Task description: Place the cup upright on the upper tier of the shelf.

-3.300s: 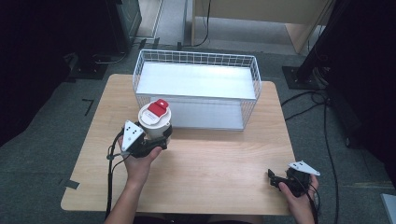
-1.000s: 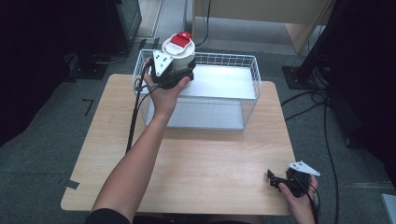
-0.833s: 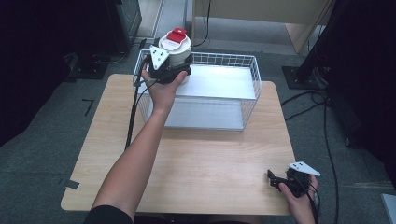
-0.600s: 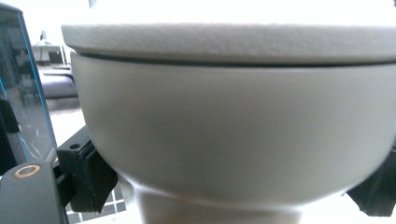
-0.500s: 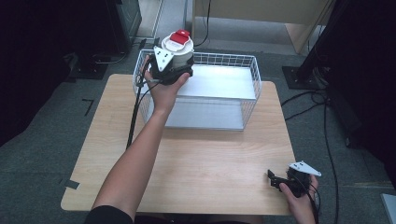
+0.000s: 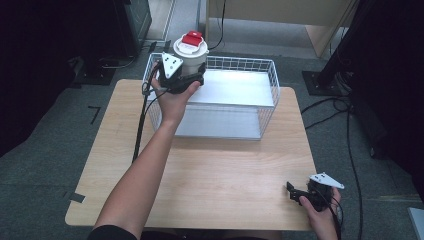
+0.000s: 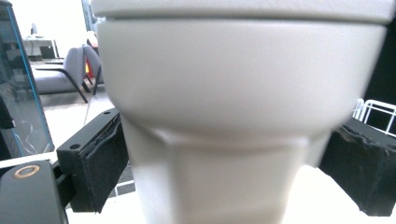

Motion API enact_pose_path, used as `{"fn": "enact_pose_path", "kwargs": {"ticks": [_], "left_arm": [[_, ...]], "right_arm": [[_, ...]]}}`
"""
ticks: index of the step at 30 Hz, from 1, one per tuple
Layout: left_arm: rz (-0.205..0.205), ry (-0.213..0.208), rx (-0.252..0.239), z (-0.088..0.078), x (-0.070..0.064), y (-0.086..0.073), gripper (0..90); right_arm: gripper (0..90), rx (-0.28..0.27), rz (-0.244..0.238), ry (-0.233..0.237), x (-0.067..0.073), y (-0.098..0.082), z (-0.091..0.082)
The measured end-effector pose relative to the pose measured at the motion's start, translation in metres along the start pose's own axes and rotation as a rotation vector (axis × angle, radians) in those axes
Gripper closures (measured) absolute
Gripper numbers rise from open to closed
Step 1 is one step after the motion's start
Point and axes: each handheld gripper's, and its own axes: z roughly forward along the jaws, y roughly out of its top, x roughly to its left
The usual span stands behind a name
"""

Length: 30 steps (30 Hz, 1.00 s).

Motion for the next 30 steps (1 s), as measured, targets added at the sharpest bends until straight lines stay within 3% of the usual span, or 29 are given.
{"fn": "enact_pose_path", "kwargs": {"ticks": [8,18,23,30], "left_arm": [[0.011,0.006,0.013,-0.004,0.001,-0.001,8.8],[-0.005,-0.001,0.011,-0.014,-0.003,-0.010,6.0],[-0.021,-0.008,0.006,-0.023,-0.003,-0.012,3.2],[-0.002,-0.028,-0.019,-0.041,-0.009,-0.012,2.1]], "right_arm": [[7.1,0.001,0.000,0.001,0.000,0.000,0.000],[7.1,0.000,-0.001,0.002,0.000,0.000,0.000],[7.1,0.001,0.002,0.002,0.000,0.000,0.000],[7.1,0.000,0.004,0.004,0.000,0.000,0.000]]}}
